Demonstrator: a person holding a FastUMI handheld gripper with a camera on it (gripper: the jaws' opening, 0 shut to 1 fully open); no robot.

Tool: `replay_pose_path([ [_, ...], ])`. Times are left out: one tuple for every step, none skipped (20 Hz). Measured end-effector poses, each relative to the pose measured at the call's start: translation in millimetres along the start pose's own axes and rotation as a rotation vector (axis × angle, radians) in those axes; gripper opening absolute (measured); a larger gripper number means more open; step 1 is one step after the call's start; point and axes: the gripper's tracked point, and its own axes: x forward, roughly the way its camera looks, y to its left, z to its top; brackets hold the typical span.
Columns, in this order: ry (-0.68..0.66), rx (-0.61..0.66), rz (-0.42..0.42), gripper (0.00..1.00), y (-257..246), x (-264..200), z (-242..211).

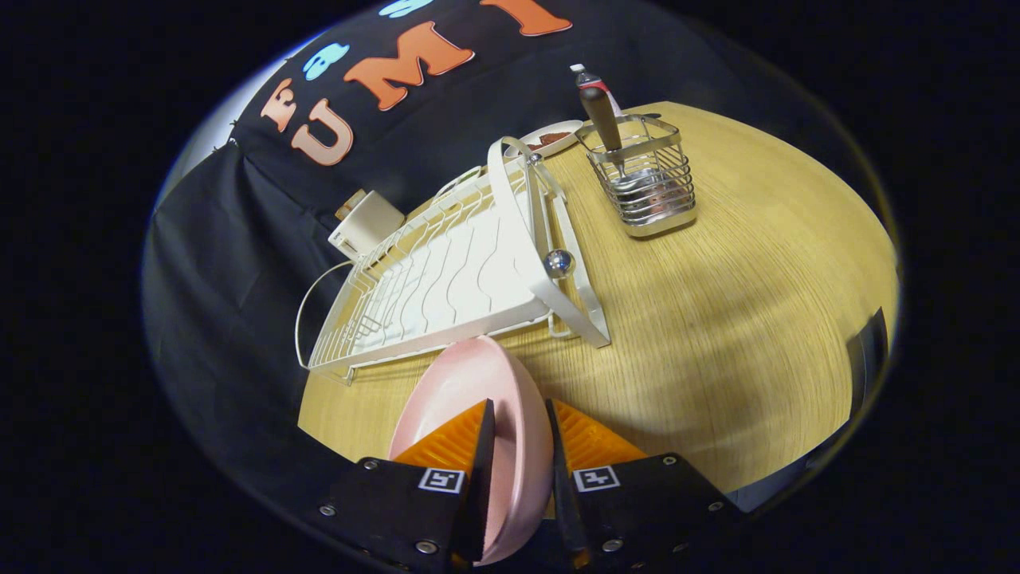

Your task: Take the plate from the dish rack, then take the spoon from the basket and place it into the plate.

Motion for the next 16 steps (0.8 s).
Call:
replay_pose_path([
  [0.001,-0.011,-0.008,0.39,-0.7,0.3,-0.5],
  [0.0,-0.015,-0.016,0.41,-2.3,1.2,-0.1],
  [0.004,-0.013,-0.035,0.42,-4.9,2.8,-0.5],
  [-0.001,-0.021,-0.07,0.44,-10.9,4.4,1.4],
  [-0.014,-0.046,-0.118,0.46,-20.7,6.1,4.4],
  [-0.031,-0.069,-0.154,0.45,-28.4,7.5,7.5],
  [-0.045,-0.074,-0.157,0.47,-27.0,3.9,13.2],
  [-0.048,-0.066,-0.144,0.49,-23.3,3.6,15.0],
  [-0.05,-0.059,-0.135,0.5,-21.3,2.5,15.4],
  [-0.059,-0.063,-0.142,0.51,-22.9,3.0,17.8],
  [-0.07,-0.066,-0.145,0.53,-23.7,1.2,19.6],
  [-0.083,-0.068,-0.143,0.53,-22.8,0.2,22.8],
  [-0.09,-0.073,-0.147,0.54,-23.2,-0.7,22.7],
  [-0.093,-0.079,-0.149,0.55,-23.8,-1.1,21.8],
  [-0.097,-0.081,-0.149,0.56,-23.5,-1.3,22.9],
  [-0.107,-0.079,-0.144,0.56,-22.8,-4.0,25.0],
])
